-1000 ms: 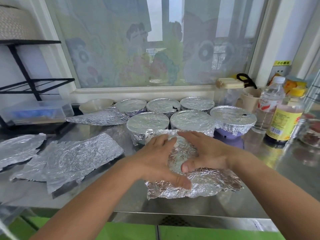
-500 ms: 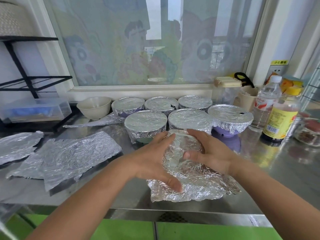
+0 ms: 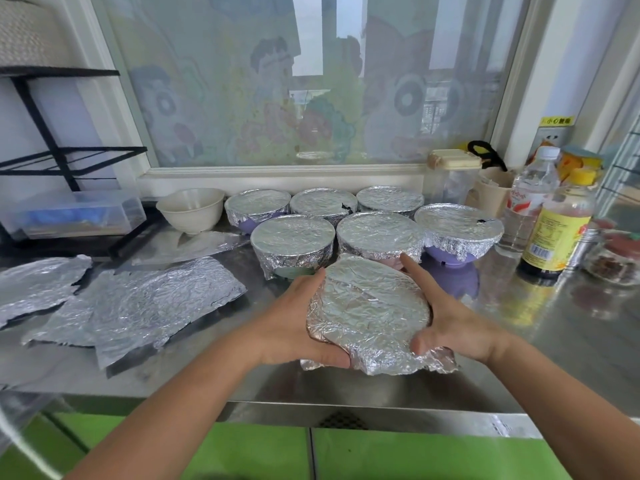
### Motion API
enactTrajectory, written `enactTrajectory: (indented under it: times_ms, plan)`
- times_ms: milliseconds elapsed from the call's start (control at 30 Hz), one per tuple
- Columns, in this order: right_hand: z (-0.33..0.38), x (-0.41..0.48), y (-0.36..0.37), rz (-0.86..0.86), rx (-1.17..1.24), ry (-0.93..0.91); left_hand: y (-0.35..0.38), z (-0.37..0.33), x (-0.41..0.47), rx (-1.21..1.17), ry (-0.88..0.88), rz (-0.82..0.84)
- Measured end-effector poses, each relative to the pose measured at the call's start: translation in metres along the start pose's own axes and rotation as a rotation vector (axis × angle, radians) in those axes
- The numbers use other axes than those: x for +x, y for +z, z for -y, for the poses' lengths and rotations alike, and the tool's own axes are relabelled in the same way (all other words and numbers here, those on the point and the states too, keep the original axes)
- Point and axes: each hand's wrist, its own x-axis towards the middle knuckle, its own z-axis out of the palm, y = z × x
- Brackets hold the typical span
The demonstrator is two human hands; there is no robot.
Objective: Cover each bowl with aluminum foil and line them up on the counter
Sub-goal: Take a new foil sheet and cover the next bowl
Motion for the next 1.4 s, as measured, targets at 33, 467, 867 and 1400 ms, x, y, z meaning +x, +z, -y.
enactTrajectory:
  times_ms: [33, 467, 867, 1400]
  plan:
    - [0.000, -0.001, -0.001, 0.018, -0.002, 0.015, 0.002, 0.002, 0.001, -0.013, 0.007, -0.018]
    - [-0.004, 0.005, -0.002, -0.047, -0.124, 0.024, 0.000, 0.007, 0.010, -0.072, -0.048, -0.019]
    - [0.074, -0.006, -0.035, -0.100, -0.254, 0.015, -0.064, 0.054, -0.028, -0.004, 0.026, -0.389]
    - [0.144, 0.181, 0.137, 0.087, -0.906, -0.139, -0.100, 0.156, -0.007, 0.885, -0.154, -0.486]
